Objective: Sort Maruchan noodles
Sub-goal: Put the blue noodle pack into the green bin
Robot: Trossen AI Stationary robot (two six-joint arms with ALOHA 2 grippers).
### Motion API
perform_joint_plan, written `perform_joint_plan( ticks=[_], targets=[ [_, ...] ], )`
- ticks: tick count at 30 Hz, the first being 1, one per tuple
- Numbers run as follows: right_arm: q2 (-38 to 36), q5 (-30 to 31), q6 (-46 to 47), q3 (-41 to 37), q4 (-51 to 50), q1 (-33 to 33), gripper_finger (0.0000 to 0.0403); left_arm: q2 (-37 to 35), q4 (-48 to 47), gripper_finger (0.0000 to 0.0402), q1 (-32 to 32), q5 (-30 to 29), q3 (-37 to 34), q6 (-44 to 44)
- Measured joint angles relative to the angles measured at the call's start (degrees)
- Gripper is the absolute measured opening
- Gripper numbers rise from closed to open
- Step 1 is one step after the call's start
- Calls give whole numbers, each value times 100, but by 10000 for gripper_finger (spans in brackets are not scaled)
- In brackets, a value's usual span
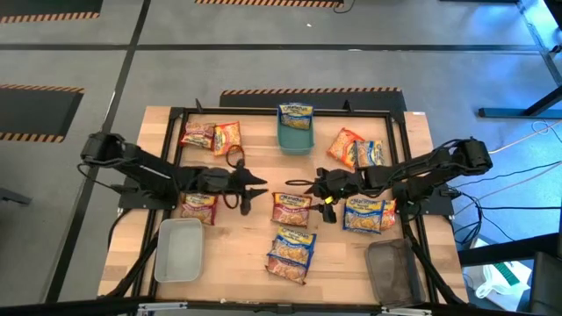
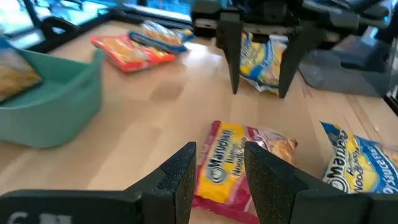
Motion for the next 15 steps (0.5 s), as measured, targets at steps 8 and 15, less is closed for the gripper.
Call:
perform_joint_plan(
  ticks=[8, 15],
  targets=[
    [1, -46, 376, -247, 500, 33, 236, 930, 3, 128, -17, 197, 486, 54],
    [1, 56, 863, -247, 622, 108, 236, 1270, 9, 128, -120, 198, 670, 90]
  ],
)
